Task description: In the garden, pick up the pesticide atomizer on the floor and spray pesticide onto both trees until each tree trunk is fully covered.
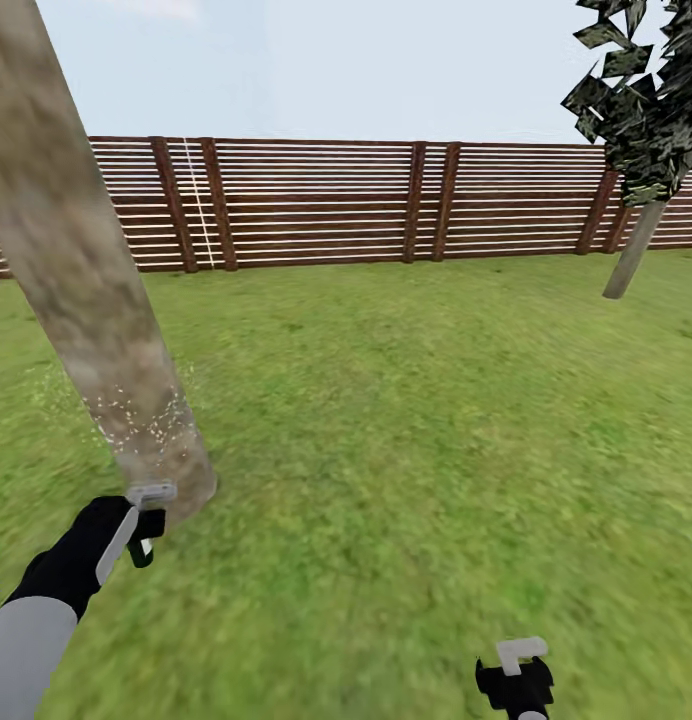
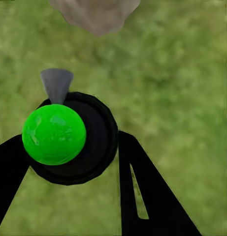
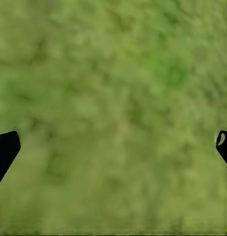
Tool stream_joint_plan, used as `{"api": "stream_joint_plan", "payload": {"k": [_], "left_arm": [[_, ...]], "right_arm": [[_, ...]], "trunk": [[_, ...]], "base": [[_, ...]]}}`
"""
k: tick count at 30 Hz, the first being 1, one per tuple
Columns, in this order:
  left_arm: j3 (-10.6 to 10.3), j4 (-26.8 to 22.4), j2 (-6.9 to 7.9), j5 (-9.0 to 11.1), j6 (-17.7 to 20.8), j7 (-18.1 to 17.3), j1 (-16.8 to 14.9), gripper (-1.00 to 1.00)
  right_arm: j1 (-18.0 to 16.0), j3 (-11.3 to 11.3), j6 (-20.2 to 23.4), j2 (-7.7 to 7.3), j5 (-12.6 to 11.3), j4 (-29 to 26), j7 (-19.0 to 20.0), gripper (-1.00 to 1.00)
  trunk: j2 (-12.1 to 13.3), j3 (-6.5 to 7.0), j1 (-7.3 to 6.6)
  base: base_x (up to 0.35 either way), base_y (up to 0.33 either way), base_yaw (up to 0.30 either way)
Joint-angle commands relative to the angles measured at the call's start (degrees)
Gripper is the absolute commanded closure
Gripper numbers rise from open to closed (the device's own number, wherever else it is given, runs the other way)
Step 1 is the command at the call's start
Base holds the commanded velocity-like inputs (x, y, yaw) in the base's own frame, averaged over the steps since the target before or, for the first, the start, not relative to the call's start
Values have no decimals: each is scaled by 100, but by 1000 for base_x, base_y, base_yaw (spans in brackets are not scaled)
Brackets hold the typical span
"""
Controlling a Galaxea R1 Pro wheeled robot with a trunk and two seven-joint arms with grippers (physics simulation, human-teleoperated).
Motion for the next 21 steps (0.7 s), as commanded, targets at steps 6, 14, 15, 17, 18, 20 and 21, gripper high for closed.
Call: {"api": "stream_joint_plan", "payload": {"k": [6, 14, 15, 17, 18, 20, 21], "left_arm": [[-125, 437, 100, -1147, -1821, -2317, 823, 100], [-194, 1658, 92, -2664, -3862, -4232, 957, 100], [-201, 1663, 93, -2734, -3906, -4453, 955, 100], [-206, 1636, 82, -2999, -3954, -4830, 937, 100], [-205, 1630, 62, -3186, -3964, -4957, 927, 100], [-241, 1593, 10, -3385, -4007, -5085, 895, 100], [-272, 1560, -23, -3404, -4039, -5117, 897, 100]], "right_arm": [[-4, 61, 4, 1, 46, -19, 0, -100], [-4, 688, 8, -147, 282, -1240, 2810, -100], [-4, 692, 10, -153, 374, -1374, 3169, -100], [-4, 691, 26, -157, 780, -1673, 3664, -100], [-4, 689, 32, -158, 976, -1813, 3856, -100], [-32, 722, 27, -125, 1121, -1943, 4090, -100], [-31, 687, 30, -92, 1151, -1975, 4122, -100]], "trunk": [[-2, -4, -5], [-2, -4, -5], [-2, -4, -5], [-2, -4, -5], [-2, -4, -5], [-2, -4, -5], [-2, -4, -5]], "base": [[-341, 0, 0], [-281, 0, 0], [-46, 0, 0], [-18, 0, 0], [-6, 0, 0], [-2, 0, 0], [0, 0, 0]]}}
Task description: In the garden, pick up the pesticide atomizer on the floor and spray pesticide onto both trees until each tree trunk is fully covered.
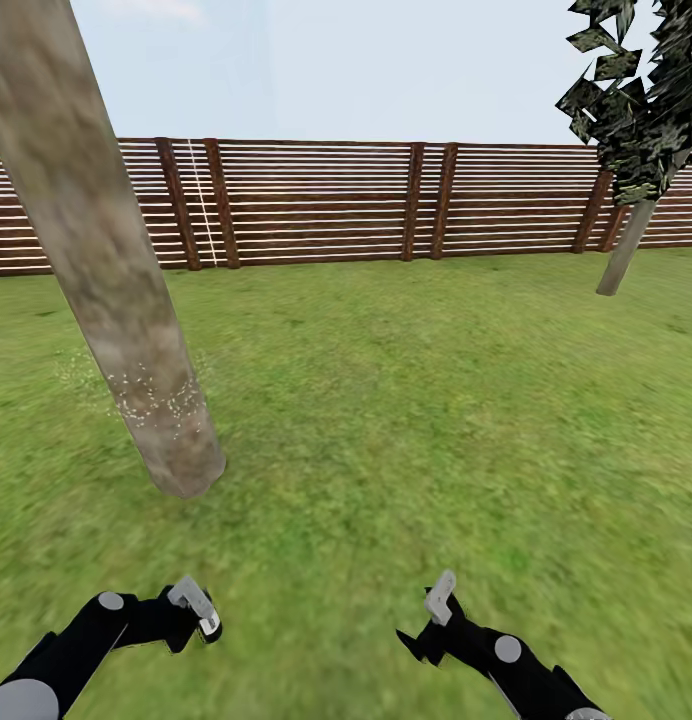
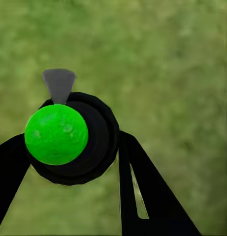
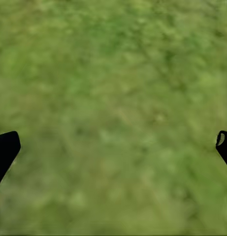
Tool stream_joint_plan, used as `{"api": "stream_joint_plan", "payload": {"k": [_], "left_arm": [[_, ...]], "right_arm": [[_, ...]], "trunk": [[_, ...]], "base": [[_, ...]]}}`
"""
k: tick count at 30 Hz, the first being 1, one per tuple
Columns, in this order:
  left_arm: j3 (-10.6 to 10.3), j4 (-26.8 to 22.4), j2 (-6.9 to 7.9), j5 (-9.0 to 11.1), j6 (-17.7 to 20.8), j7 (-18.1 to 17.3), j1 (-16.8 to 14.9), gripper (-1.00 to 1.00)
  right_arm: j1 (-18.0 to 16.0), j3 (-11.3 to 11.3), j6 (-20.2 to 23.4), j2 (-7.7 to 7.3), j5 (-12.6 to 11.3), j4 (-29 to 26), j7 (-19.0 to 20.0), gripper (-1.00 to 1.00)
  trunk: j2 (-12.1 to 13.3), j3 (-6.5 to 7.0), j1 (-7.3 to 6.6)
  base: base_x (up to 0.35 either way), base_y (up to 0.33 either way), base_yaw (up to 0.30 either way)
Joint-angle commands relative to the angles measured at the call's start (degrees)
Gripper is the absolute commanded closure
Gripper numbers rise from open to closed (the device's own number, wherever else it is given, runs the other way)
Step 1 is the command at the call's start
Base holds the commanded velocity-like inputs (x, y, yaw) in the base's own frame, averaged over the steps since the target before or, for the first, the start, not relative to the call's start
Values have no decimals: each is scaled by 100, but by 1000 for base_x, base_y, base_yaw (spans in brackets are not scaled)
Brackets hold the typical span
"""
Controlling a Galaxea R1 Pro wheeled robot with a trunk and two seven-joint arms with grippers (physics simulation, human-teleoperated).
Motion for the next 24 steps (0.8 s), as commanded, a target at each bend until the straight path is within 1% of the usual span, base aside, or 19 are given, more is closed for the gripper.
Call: {"api": "stream_joint_plan", "payload": {"k": [1, 2, 5, 6, 9, 10, 12, 14, 17, 18, 19, 20, 21, 22, 24], "left_arm": [[-46, -46, -30, 27, 11, -33, 0, 100], [-11, -58, -63, 68, 9, 1, 0, 100], [88, -137, -161, 185, -59, 35, 5, 100], [76, -153, -194, 222, -70, 30, 8, 100], [-23, -170, -292, 329, -77, -47, -21, 100], [-54, -174, -325, 336, -79, -79, -53, 100], [-118, -182, -391, 336, -95, -144, -118, 100], [-180, -241, -458, 330, -88, -208, -167, 100], [-274, -340, -557, 304, -79, -304, -258, 100], [-1962, -453, -584, 187, -74, -922, -328, 100], [-1970, -523, -607, -22, -61, -1023, -352, 100], [-1974, -580, -671, -253, -48, -1084, -366, 100], [-1976, -607, -741, -427, -41, -1116, -372, 100], [-1977, -624, -802, -532, -37, -1132, -378, 100], [-1978, -641, -880, -629, -28, -1140, -384, 100]], "right_arm": [[-2, -37, -30, 32, 82, -34, 30, -100], [-2, -69, -28, 64, 47, 0, -4, -100], [-2, -128, -23, 32, -48, 90, -100, -100], [-2, -134, -22, 22, -80, 95, -133, -100], [-2, -80, -18, 16, -85, 97, -121, -100], [-2, -48, -17, 18, -78, 98, -113, -100], [-3, 17, -17, 30, -22, 93, -104, -100], [-8, 82, -16, 75, 42, 58, -96, -100], [-10, 180, 3, 104, 137, -39, 1, -100], [-10, 1272, 8, 106, 168, -591, 967, -100], [-10, 1279, 14, 107, 168, -712, 1143, -100], [-10, 1282, 18, 110, 166, -808, 1237, -100], [-10, 1284, 24, 113, 163, -880, 1299, -100], [-10, 1285, 27, 115, 161, -931, 1386, 100], [-10, 1286, 29, 117, 161, -988, 1641, 100]], "trunk": [[-2, -5, -1], [-2, -5, -1], [-2, -5, -1], [-2, -5, -1], [-2, -5, -1], [-2, -5, -1], [-2, -5, -1], [-2, -5, -1], [-2, -5, -1], [-2, -5, -1], [-2, -5, -1], [-2, -5, -1], [-2, -5, -1], [-2, -5, -1], [-2, -5, -1]], "base": [[0, 0, 0], [0, 0, 0], [0, 0, 0], [0, 0, 0], [0, 0, 0], [0, 0, 0], [0, 0, 0], [0, 0, 0], [0, 0, 0], [0, 0, 0], [0, 0, 0], [0, 0, 0], [0, 0, 0], [0, 0, 0], [0, 0, 0]]}}
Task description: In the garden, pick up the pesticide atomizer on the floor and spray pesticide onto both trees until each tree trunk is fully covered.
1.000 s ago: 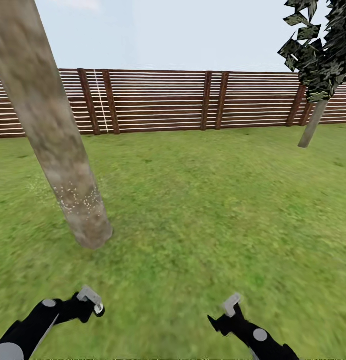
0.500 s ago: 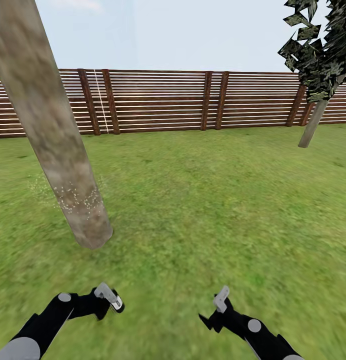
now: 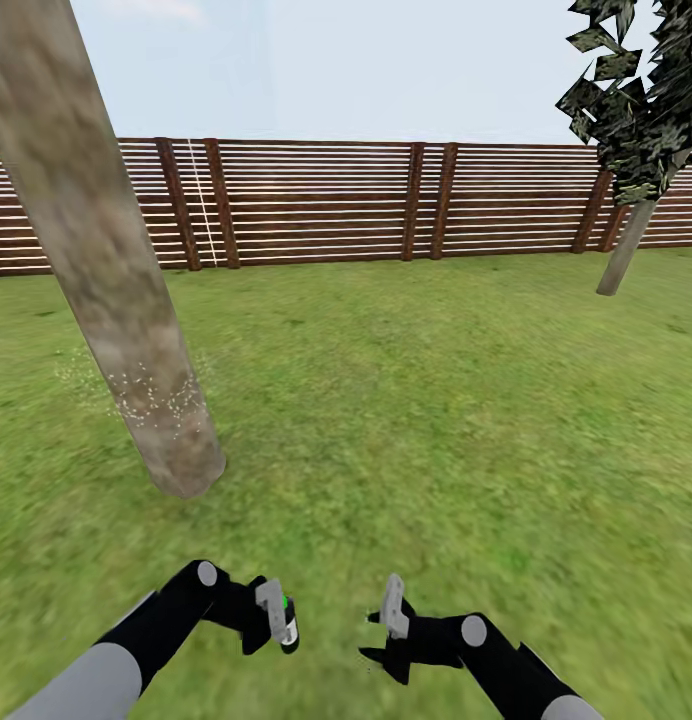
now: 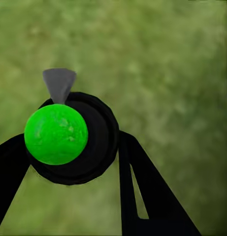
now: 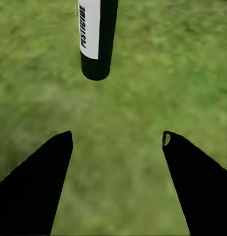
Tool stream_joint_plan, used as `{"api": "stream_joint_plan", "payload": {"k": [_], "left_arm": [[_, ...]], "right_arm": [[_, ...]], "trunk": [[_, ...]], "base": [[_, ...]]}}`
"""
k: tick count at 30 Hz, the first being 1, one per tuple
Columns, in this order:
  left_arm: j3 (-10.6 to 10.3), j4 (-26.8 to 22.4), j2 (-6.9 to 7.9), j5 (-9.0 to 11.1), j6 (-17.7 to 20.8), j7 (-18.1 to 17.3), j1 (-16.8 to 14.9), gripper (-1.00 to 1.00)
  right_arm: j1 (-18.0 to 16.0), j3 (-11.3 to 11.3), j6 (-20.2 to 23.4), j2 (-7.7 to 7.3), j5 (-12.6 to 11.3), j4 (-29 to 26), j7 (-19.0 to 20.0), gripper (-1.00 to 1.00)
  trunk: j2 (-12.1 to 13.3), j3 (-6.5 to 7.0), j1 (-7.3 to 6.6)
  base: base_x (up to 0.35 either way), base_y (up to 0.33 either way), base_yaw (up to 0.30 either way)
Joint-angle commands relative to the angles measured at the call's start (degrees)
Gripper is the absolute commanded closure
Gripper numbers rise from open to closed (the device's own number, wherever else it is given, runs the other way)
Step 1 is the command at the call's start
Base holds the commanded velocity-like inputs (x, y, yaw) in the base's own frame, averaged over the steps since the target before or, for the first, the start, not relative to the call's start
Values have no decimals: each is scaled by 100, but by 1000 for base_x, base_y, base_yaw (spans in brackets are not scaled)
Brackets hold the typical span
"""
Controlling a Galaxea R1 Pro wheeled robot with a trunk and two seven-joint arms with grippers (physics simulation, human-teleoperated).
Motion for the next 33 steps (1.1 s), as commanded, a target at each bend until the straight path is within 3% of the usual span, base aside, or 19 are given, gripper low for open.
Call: {"api": "stream_joint_plan", "payload": {"k": [1, 4, 7, 13, 16, 18, 19, 27, 33], "left_arm": [[-17, -14, -11, -13, 39, -15, -3, 100], [-20, -23, -153, -125, 41, -19, -4, 100], [-18, -18, -436, -585, 32, -21, -4, 100], [-24, -24, -709, -642, 23, -23, -4, 100], [-65, -20, -735, -638, -11, -46, -4, 100], [-539, -19, -733, -637, -27, -67, -4, 100], [-590, -23, -743, -630, -30, -67, -4, 100], [-613, -46, -943, -635, 22, -60, -37, 100], [-591, -42, -955, -641, 66, -8, -83, 100]], "right_arm": [[-4, 11, -35, -4, 56, -13, 25, 100], [-11, 11, -35, -3, 50, -153, 117, 100], [-58, 11, -21, -3, 41, -344, 316, 100], [-143, 11, 71, 101, 28, -440, 332, 100], [-159, 11, 188, 118, 28, -484, 332, 100], [-161, 3, 209, 119, 28, -557, 332, 100], [-161, 3, 207, 120, 28, -561, 332, 100], [-161, 2, 203, 126, 28, -566, 332, 100], [-161, 2, 210, 127, 28, -566, 332, 100]], "trunk": [[-2, -5, -1], [-2, -5, -1], [-2, -5, -1], [-2, -5, -1], [-2, -5, -1], [-2, -5, -1], [-2, -5, -1], [-2, -5, -1], [-2, -5, -1]], "base": [[0, 0, 0], [0, 0, 0], [0, 0, 0], [0, 0, 0], [0, 0, 0], [0, 0, 0], [0, 0, 0], [0, 0, 0], [0, 0, 0]]}}
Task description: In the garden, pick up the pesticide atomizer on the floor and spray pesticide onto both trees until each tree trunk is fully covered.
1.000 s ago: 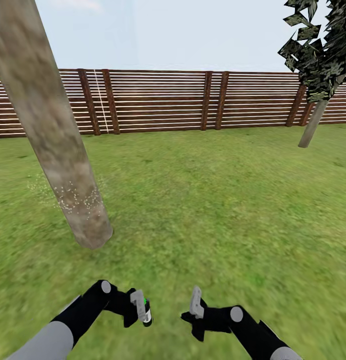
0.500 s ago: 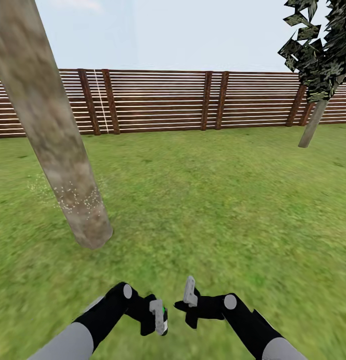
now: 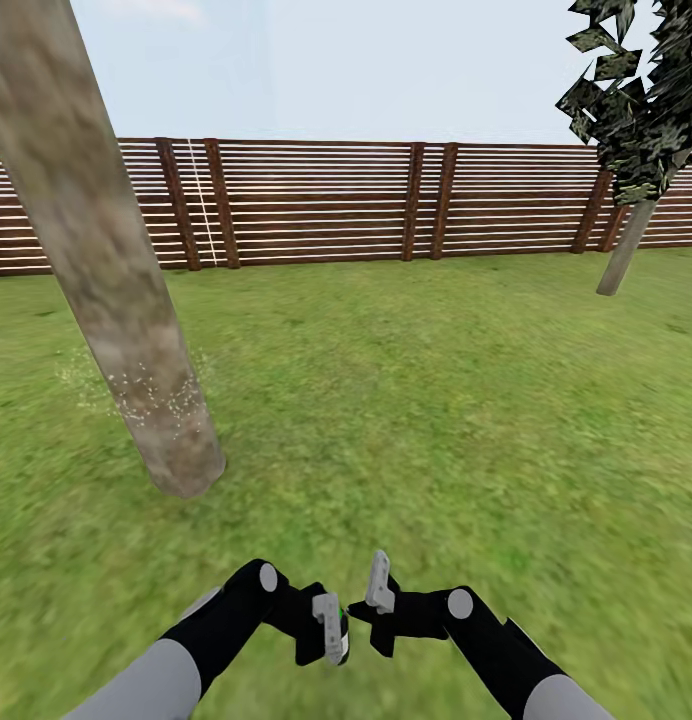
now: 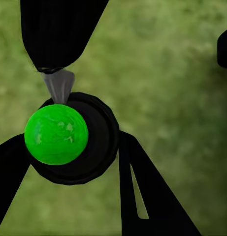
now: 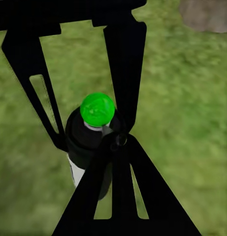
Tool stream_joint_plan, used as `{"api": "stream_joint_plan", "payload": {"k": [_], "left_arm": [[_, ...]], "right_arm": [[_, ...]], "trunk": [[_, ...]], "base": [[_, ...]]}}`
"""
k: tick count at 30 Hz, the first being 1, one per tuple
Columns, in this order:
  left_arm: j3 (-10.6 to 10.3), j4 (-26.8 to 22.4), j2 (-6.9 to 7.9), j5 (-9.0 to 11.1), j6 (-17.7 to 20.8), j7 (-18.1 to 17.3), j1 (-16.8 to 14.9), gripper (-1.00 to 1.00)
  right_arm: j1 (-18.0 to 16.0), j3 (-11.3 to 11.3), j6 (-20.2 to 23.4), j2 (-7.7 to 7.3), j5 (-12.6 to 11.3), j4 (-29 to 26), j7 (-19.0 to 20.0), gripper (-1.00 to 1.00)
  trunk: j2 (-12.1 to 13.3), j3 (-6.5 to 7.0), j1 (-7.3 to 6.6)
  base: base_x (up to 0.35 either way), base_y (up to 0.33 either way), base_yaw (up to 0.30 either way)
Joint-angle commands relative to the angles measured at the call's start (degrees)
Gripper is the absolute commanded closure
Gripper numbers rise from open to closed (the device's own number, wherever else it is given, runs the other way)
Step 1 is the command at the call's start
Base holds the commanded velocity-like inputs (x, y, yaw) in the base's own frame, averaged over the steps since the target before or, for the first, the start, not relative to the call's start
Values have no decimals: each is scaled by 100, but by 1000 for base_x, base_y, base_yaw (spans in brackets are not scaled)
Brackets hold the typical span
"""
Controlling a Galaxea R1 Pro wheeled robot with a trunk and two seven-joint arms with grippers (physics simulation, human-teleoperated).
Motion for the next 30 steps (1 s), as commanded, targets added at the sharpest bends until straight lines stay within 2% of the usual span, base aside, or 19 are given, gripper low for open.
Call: {"api": "stream_joint_plan", "payload": {"k": [1, 30], "left_arm": [[0, -10, 0, -11, 41, -23, -2, 100], [10, -15, -79, 40, 15, -20, -47, 100]], "right_arm": [[-3, 10, -36, -3, 55, -8, -11, 100], [-3, 10, -35, -3, 64, -8, -19, 100]], "trunk": [[-2, -5, -1], [-2, -5, -1]], "base": [[0, 0, 0], [0, 0, 0]]}}
